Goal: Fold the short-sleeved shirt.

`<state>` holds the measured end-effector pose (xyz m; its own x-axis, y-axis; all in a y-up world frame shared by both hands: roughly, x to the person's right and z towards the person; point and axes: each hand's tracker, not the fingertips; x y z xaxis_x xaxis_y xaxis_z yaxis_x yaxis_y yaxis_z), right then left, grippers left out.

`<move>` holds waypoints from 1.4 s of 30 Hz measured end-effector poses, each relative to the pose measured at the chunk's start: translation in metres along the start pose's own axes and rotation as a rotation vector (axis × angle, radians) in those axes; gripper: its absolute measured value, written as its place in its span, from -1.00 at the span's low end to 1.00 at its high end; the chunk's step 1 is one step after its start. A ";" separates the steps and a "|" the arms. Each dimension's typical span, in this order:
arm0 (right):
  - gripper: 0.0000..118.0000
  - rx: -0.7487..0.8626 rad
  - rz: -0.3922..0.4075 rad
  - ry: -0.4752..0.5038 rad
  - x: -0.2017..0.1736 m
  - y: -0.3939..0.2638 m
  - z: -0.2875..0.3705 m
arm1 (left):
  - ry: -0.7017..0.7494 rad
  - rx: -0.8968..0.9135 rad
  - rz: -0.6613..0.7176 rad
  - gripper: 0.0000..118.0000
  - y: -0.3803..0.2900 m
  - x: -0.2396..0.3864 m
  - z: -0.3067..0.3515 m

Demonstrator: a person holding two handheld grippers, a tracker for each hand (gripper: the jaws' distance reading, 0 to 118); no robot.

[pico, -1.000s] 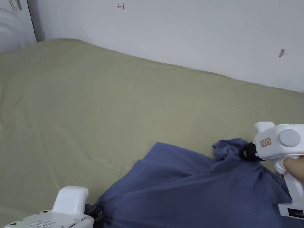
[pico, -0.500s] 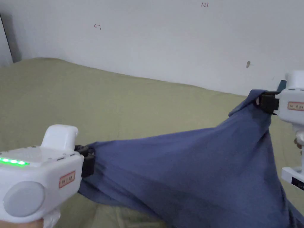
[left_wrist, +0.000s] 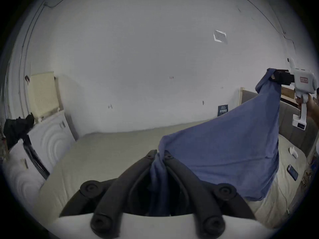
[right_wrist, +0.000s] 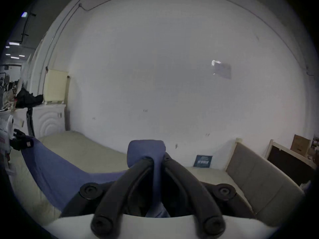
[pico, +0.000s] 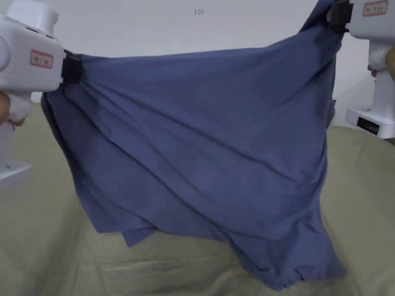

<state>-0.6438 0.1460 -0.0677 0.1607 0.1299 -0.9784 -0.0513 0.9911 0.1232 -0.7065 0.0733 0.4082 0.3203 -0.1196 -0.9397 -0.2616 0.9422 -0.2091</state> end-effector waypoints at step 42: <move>-0.96 -0.080 0.006 0.050 -0.006 -0.020 0.127 | -0.028 0.016 -0.084 -0.93 -0.034 0.000 0.047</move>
<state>-0.5189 0.1294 -0.0431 0.1108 0.1323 -0.9850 -0.1306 0.9844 0.1175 -0.6547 0.0556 0.4283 0.3658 -0.1899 -0.9111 -0.2186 0.9340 -0.2824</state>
